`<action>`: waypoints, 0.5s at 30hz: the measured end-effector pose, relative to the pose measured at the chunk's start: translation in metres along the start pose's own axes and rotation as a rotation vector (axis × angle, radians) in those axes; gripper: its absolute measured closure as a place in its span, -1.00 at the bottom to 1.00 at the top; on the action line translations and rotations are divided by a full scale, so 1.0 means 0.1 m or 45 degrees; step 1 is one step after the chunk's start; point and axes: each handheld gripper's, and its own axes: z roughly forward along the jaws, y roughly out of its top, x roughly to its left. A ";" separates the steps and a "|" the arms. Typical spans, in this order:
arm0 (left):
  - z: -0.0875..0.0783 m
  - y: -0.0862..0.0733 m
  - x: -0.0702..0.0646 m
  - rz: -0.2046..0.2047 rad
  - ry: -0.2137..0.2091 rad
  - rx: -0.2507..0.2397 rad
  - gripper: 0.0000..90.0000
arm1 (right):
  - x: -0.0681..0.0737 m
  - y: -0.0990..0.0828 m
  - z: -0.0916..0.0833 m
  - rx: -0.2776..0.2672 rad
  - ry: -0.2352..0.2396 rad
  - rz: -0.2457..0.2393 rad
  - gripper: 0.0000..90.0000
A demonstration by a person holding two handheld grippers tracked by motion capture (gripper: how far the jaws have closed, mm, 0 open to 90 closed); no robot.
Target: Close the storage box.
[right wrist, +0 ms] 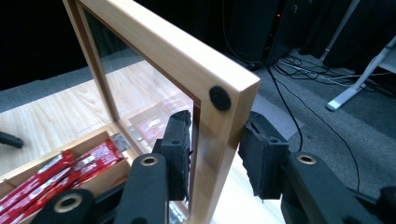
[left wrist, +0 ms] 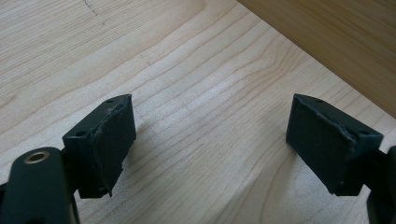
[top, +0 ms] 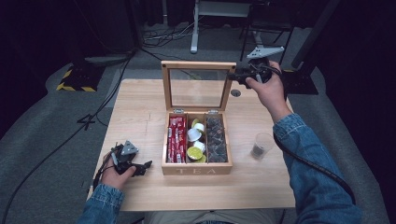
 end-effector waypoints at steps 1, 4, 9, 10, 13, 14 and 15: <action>0.00 0.00 0.00 -0.001 -0.001 -0.001 -0.64 | 0.02 -0.01 -0.02 -0.002 0.004 -0.001 0.43; 0.00 0.00 0.00 -0.002 -0.002 -0.002 -0.64 | 0.08 -0.03 -0.06 -0.008 0.024 -0.005 0.44; 0.00 0.00 0.00 -0.001 -0.001 0.000 -0.64 | 0.19 -0.09 -0.15 -0.010 0.059 -0.013 0.46; 0.00 0.00 0.00 -0.001 -0.001 0.001 -0.64 | 0.22 -0.10 -0.16 -0.007 0.062 -0.022 0.45; 0.00 0.00 0.00 0.000 0.000 0.001 -0.64 | 0.31 -0.16 -0.23 0.001 0.074 -0.039 0.43; 0.00 0.00 0.00 0.000 0.000 0.000 -0.64 | 0.32 -0.17 -0.24 -0.001 0.079 -0.043 0.42; 0.00 0.00 0.00 0.000 0.000 0.000 -0.64 | 0.35 -0.20 -0.26 -0.004 0.087 -0.043 0.41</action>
